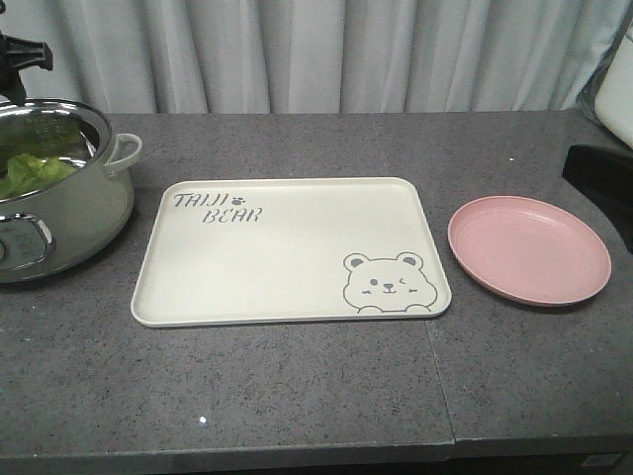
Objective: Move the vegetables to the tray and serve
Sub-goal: 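Lower the left gripper into the pot and close on the lettuce leaf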
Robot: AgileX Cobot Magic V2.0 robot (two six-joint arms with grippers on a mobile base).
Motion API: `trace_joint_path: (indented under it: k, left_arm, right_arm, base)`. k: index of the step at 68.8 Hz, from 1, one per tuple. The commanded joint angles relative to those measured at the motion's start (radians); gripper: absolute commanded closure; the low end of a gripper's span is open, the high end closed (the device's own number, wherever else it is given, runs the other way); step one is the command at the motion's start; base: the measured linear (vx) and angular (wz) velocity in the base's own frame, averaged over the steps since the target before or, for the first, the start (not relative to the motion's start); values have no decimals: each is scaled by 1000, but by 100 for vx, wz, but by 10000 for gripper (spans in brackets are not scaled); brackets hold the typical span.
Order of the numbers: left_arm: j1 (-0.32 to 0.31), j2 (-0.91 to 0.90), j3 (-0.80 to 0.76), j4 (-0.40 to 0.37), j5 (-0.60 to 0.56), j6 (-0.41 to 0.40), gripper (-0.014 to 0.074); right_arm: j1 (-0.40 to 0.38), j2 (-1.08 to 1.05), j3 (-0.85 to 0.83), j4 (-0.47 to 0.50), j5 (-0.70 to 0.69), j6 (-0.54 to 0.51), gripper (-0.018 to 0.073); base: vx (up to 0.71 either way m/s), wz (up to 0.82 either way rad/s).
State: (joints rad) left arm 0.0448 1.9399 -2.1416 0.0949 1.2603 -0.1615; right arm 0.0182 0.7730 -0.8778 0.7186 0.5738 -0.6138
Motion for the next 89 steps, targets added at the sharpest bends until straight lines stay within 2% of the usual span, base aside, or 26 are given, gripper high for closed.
trace_joint_path:
  k: [1,10,19,24,42,53,66,89]
  left_arm:
    - [13,-33,-37,-31,1,-1,205]
    - [40,-34,-37,-21,1,-1,204]
    - [97,-34,-10,-107,1,10,204]
    - [106,-34,23,-95,1,25,204]
    - [100,-27,88,-103,1,57,204]
    - [100,-14,88,-151,0,61,168]
    - [100,8,88,-147,0,61,108]
    - [101,59,88,-149,0,61,106]
  right_arm:
    - [-8,2,-32,23,-48,-11,-22]
    - [-8,2,-32,24,-47,-11,-22]
    - [-8,2,-32,24,-43,-11,-22]
    - [-8,2,-31,24,-41,-11,-22]
    - [-8,2,-31,25,-41,-11,-22]
    - [-8,2,-31,25,-37,-11,-22]
    - [-8,2,-31,25,-35,-11,-22]
    - [-8,2,-28,25,-29,-7,-22]
  base:
    - [0,0]
    - [0,0]
    - [0,0]
    - [0,0]
    - [0,0]
    - [0,0]
    - [0,0]
    - [0,0]
